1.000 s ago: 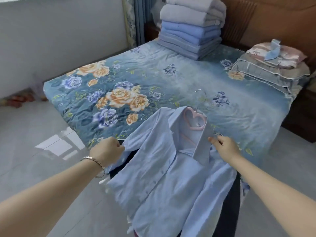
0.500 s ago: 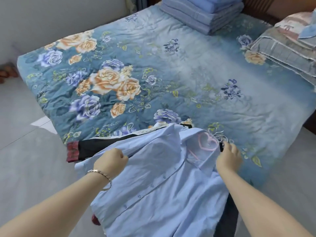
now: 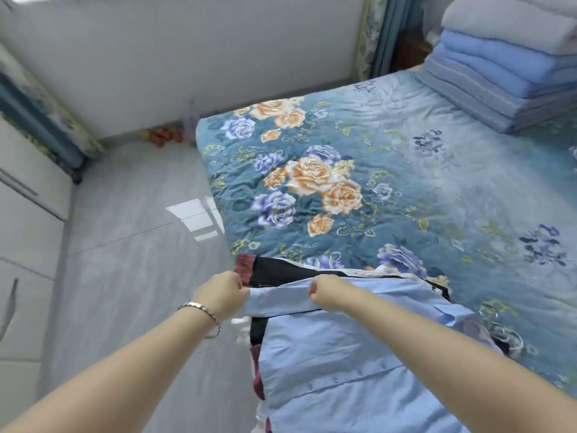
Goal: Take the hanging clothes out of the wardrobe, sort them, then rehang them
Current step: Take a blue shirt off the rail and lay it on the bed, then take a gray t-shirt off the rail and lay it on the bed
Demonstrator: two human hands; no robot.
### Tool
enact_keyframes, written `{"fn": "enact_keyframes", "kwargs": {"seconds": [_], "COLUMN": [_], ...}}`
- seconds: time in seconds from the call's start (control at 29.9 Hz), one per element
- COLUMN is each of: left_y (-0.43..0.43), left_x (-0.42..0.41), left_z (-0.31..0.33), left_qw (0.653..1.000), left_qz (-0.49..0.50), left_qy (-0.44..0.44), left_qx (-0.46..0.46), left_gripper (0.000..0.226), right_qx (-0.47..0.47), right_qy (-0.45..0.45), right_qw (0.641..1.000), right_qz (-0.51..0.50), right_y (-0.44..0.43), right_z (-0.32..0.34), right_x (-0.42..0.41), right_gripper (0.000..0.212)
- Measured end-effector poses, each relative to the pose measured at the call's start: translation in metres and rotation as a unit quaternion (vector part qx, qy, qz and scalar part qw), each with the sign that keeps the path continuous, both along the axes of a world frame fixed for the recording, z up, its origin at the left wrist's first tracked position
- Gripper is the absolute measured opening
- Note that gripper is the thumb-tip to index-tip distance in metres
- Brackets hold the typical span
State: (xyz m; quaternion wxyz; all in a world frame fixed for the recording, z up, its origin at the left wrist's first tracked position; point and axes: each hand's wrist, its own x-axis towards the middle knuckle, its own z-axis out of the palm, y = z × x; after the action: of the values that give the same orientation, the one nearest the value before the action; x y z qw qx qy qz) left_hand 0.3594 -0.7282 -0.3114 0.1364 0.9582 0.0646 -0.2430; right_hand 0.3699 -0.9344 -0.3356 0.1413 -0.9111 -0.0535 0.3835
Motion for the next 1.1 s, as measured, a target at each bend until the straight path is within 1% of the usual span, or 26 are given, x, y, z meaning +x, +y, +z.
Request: {"fn": "enact_keyframes", "kwargs": {"seconds": [0.03,0.07,0.2,0.27,0.37,0.44,0.5,0.57,0.64,0.7,0.74,0.84,0.97,1.1], "left_y": [0.026,0.053,0.174,0.241,0.343,0.411,0.456,0.512,0.561,0.603,0.619,0.657,0.69,0.707], "left_x": [-0.005,-0.011,-0.042,-0.063,-0.101,-0.137,-0.163,-0.201,-0.236,-0.27,-0.285,-0.327,-0.386,-0.456], "left_z": [0.011,0.022,0.072,0.099,0.147,0.176,0.198,0.221,0.24,0.256,0.264,0.289,0.323,0.356], "left_qw": [1.0,1.0,0.993,0.985,0.966,0.946,0.928,0.9,0.869,0.835,0.819,0.768,0.679,0.583], "left_qz": [0.013,0.029,0.116,0.167,0.238,0.291,0.33,0.389,0.446,0.494,0.513,0.571,0.649,0.72], "left_qy": [0.002,0.002,-0.023,-0.043,-0.088,-0.127,-0.149,-0.17,-0.181,-0.197,-0.204,-0.215,-0.239,-0.219], "left_qx": [-0.003,-0.005,0.013,0.024,0.049,0.069,0.085,0.1,0.118,0.141,0.156,0.193,0.246,0.306], "left_gripper": [0.023,0.023,0.019,0.021,0.029,0.032,0.033,0.029,0.021,0.015,0.016,0.021,0.019,0.018], "right_qx": [-0.007,-0.006,-0.001,0.023,0.063,0.09,0.107,0.125,0.137,0.154,0.165,0.197,0.234,0.295], "right_qy": [-0.003,-0.016,-0.071,-0.1,-0.138,-0.163,-0.194,-0.207,-0.217,-0.242,-0.261,-0.263,-0.261,-0.187], "right_qw": [0.999,0.996,0.967,0.954,0.931,0.909,0.888,0.865,0.838,0.796,0.772,0.719,0.637,0.565], "right_qz": [0.047,0.088,0.243,0.283,0.333,0.372,0.403,0.439,0.482,0.533,0.555,0.613,0.687,0.748], "right_y": [0.034,0.07,0.217,0.291,0.402,0.478,0.529,0.598,0.662,0.721,0.746,0.811,0.891,0.948], "right_z": [0.02,0.042,0.105,0.138,0.188,0.217,0.239,0.263,0.285,0.306,0.315,0.342,0.376,0.409], "right_x": [0.004,0.007,0.013,0.006,-0.017,-0.037,-0.051,-0.073,-0.098,-0.123,-0.135,-0.168,-0.219,-0.29], "right_gripper": [0.022,0.021,0.029,0.033,0.031,0.03,0.031,0.031,0.032,0.032,0.032,0.031,0.031,0.03]}}
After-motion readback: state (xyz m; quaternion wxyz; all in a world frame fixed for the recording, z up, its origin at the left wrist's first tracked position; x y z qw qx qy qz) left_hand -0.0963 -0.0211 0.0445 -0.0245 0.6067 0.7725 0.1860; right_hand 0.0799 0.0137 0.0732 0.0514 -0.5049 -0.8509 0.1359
